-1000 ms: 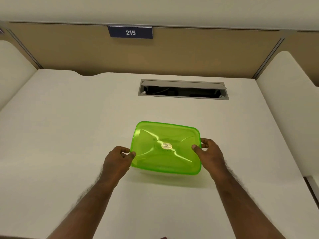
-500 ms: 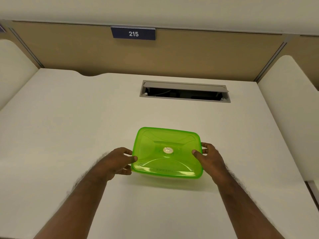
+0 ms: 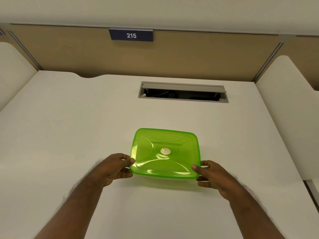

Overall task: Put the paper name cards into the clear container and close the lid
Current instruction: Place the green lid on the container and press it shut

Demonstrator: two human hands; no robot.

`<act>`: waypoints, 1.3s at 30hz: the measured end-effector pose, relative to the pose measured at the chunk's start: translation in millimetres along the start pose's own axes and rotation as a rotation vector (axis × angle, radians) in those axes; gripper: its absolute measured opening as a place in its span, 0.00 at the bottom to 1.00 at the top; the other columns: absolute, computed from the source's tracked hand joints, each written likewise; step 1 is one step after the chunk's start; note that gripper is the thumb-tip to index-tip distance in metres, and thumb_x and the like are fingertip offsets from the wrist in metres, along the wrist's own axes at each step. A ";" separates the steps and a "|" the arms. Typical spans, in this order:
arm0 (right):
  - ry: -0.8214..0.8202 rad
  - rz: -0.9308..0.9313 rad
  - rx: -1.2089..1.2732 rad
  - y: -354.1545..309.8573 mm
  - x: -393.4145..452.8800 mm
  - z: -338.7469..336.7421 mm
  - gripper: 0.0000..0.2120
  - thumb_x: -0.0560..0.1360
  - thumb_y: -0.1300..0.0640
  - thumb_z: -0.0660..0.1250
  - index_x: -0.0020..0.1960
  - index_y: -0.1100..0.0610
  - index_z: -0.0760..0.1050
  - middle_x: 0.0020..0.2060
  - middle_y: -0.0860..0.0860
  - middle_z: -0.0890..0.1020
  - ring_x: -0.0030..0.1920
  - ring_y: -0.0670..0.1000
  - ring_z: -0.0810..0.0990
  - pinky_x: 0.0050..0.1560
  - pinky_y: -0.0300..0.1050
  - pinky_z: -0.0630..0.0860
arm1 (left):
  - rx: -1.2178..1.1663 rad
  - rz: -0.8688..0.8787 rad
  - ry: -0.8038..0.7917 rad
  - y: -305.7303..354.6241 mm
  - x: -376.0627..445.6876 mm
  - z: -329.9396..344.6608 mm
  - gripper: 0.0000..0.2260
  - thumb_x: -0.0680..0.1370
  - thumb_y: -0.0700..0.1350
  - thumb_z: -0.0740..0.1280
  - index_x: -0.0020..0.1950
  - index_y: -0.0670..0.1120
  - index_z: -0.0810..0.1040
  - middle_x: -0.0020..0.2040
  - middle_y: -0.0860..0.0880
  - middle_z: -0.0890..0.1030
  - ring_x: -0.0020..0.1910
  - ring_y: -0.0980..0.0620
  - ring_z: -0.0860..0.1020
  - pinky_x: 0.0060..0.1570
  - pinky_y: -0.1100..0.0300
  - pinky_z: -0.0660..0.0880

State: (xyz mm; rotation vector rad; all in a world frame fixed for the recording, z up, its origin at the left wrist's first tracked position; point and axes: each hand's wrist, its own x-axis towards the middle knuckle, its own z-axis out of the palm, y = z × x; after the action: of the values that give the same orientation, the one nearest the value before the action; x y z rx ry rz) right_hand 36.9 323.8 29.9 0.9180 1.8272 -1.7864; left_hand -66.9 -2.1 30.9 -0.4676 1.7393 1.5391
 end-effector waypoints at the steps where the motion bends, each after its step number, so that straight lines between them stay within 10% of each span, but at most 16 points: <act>1: -0.016 0.007 0.038 4.3 -1.7 -2.5 0.20 0.71 0.54 0.74 0.59 0.62 0.74 0.48 0.59 0.82 0.43 0.54 0.82 0.42 0.47 0.82 | -0.026 -0.010 -0.014 -1.9 0.2 -0.5 0.07 0.78 0.39 0.68 0.52 0.36 0.77 0.42 0.39 0.82 0.37 0.46 0.81 0.38 0.55 0.83; 14: 0.082 -0.083 0.065 14.3 -0.3 1.5 0.14 0.72 0.63 0.72 0.53 0.69 0.75 0.37 0.58 0.80 0.36 0.52 0.80 0.39 0.44 0.82 | 0.053 0.025 -0.009 -4.1 6.6 -5.9 0.06 0.77 0.40 0.69 0.47 0.37 0.79 0.37 0.43 0.84 0.33 0.51 0.82 0.38 0.56 0.83; 25: 0.064 -0.117 -0.133 -59.2 29.0 -18.5 0.20 0.75 0.39 0.64 0.57 0.53 0.77 0.52 0.50 0.83 0.50 0.54 0.82 0.49 0.49 0.79 | 0.130 0.055 0.097 64.3 38.5 4.3 0.15 0.77 0.55 0.68 0.52 0.43 0.80 0.48 0.44 0.82 0.44 0.45 0.80 0.45 0.52 0.78; 39: 0.044 0.050 0.128 -76.3 81.4 -15.0 0.07 0.74 0.57 0.71 0.47 0.61 0.79 0.41 0.55 0.84 0.41 0.52 0.82 0.38 0.45 0.79 | 0.027 -0.087 0.074 76.1 81.3 1.8 0.10 0.74 0.49 0.73 0.45 0.43 0.79 0.41 0.45 0.80 0.41 0.48 0.78 0.40 0.55 0.76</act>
State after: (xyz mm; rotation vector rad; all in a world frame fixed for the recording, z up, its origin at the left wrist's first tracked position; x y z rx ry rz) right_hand -71.1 355.3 27.8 1.0491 1.7166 -1.8835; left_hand -172.6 32.1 23.1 -0.5860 1.7701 1.4512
